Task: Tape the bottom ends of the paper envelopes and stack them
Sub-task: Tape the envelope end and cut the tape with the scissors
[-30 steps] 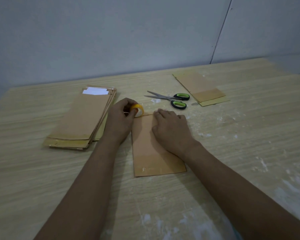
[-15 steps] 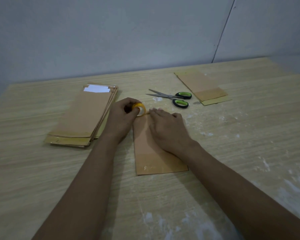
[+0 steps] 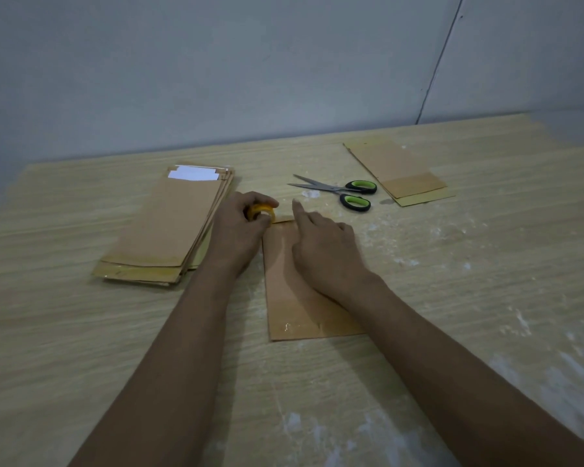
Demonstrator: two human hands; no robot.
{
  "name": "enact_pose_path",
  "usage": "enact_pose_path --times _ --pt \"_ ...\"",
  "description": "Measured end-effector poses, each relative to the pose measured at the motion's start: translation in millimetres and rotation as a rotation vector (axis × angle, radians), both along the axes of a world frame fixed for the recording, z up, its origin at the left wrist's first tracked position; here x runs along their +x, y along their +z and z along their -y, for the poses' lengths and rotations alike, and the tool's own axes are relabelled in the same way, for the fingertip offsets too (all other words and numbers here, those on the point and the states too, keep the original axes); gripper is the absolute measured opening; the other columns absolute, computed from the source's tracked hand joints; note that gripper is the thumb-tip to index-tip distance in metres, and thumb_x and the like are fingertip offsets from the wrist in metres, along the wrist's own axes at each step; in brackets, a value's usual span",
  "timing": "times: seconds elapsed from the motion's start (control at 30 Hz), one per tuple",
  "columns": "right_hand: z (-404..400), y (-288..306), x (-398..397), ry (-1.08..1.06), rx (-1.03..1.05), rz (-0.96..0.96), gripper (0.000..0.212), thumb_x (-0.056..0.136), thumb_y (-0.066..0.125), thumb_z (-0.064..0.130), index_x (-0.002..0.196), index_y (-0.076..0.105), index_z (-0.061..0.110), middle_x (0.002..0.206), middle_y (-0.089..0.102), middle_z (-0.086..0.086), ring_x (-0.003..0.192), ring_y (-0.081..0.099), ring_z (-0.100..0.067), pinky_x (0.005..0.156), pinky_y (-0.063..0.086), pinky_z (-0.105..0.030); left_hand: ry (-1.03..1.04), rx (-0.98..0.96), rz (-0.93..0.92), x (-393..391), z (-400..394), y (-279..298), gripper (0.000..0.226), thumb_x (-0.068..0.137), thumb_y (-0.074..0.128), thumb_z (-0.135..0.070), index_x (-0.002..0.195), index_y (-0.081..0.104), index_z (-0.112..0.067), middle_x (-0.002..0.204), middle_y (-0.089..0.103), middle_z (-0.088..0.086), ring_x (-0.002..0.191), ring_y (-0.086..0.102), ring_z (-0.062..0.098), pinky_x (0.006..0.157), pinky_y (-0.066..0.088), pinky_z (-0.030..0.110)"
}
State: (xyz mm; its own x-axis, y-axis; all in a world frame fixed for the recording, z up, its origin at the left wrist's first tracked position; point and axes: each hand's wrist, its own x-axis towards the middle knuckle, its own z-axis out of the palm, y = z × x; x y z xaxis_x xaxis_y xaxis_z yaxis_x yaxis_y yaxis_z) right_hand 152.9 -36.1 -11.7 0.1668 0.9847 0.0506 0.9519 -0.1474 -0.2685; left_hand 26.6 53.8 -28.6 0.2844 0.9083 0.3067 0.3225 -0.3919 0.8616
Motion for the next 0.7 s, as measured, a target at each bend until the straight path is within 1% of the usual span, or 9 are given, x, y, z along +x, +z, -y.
enact_pose_path --times 0.1,0.2,0.27,0.4,0.47,0.53,0.57,0.63,0.7 --pt "-0.4 -0.3 -1.3 0.018 -0.025 0.055 0.056 0.103 0.028 0.020 0.157 0.018 0.021 0.158 0.029 -0.004 0.146 0.024 -0.023 0.113 0.021 -0.043 -0.001 0.034 -0.015 0.3 0.2 0.2 0.033 0.083 0.060 0.001 0.090 0.074 -0.028 0.103 0.063 0.017 0.094 0.060 0.024 0.079 0.049 0.028" --pt "-1.2 -0.3 -2.5 0.026 -0.034 0.104 0.053 0.103 0.026 0.021 0.156 0.023 0.021 0.158 0.028 -0.004 0.147 0.022 -0.024 0.112 0.023 -0.044 0.016 0.071 -0.042 2.4 2.2 1.5 0.034 0.082 0.060 0.003 0.088 0.073 -0.028 0.097 0.060 0.019 0.087 0.057 0.021 0.070 0.041 0.013" --pt "-2.4 1.5 -3.9 0.028 -0.058 0.132 0.052 0.104 0.026 0.020 0.156 0.022 0.020 0.157 0.029 -0.006 0.147 0.022 -0.026 0.112 0.024 -0.045 0.031 0.080 -0.060 4.0 3.7 2.2 0.033 0.082 0.060 0.004 0.088 0.074 -0.026 0.096 0.060 0.019 0.083 0.054 0.018 0.065 0.036 0.006" --pt "-4.0 5.0 -8.5 0.018 -0.105 0.151 0.051 0.104 0.025 0.019 0.155 0.020 0.017 0.155 0.029 -0.007 0.146 0.022 -0.028 0.112 0.025 -0.050 0.073 0.112 -0.091 3.8 2.7 -0.7 0.030 0.081 0.060 0.002 0.093 0.075 -0.021 0.097 0.064 0.012 0.085 0.054 0.014 0.066 0.036 0.006" --pt "-2.9 3.9 -8.7 0.006 -0.096 0.121 0.052 0.104 0.024 0.018 0.156 0.018 0.016 0.156 0.028 -0.007 0.147 0.020 -0.028 0.113 0.023 -0.052 0.088 0.099 -0.077 2.5 1.5 -2.1 0.027 0.081 0.062 0.001 0.095 0.074 -0.018 0.096 0.066 0.006 0.086 0.056 0.012 0.071 0.040 0.015" --pt "-1.9 3.6 -7.5 0.001 -0.092 0.067 0.056 0.103 0.023 0.017 0.158 0.009 0.017 0.159 0.025 -0.006 0.149 0.016 -0.027 0.115 0.019 -0.053 0.080 0.056 -0.055 -1.1 -0.5 -1.3 0.023 0.081 0.065 0.000 0.096 0.073 -0.015 0.092 0.067 0.000 0.085 0.058 0.013 0.073 0.044 0.022" --pt "-1.9 3.7 -7.1 0.004 -0.097 0.055 0.058 0.103 0.023 0.016 0.158 0.006 0.018 0.159 0.024 -0.006 0.150 0.015 -0.027 0.115 0.018 -0.053 0.067 0.033 -0.055 -3.9 -1.7 -0.3 0.021 0.082 0.066 -0.001 0.096 0.073 -0.014 0.091 0.068 -0.002 0.085 0.060 0.012 0.073 0.045 0.022" --pt "-2.4 3.7 -7.1 0.014 -0.109 0.077 0.057 0.103 0.022 0.017 0.158 0.008 0.021 0.159 0.024 -0.005 0.149 0.014 -0.027 0.115 0.017 -0.053 0.022 -0.014 -0.050 -9.9 -3.5 2.1 0.017 0.083 0.069 -0.002 0.096 0.073 -0.012 0.089 0.069 -0.004 0.082 0.062 0.007 0.072 0.048 0.018" --pt "-3.1 4.0 -7.3 0.022 -0.123 0.104 0.055 0.104 0.021 0.017 0.158 0.012 0.022 0.158 0.023 -0.005 0.149 0.014 -0.027 0.115 0.018 -0.054 -0.018 -0.040 -0.022 -13.7 -2.0 4.9 0.016 0.083 0.068 0.002 0.092 0.072 -0.011 0.082 0.069 -0.006 0.072 0.060 -0.002 0.066 0.046 0.013"
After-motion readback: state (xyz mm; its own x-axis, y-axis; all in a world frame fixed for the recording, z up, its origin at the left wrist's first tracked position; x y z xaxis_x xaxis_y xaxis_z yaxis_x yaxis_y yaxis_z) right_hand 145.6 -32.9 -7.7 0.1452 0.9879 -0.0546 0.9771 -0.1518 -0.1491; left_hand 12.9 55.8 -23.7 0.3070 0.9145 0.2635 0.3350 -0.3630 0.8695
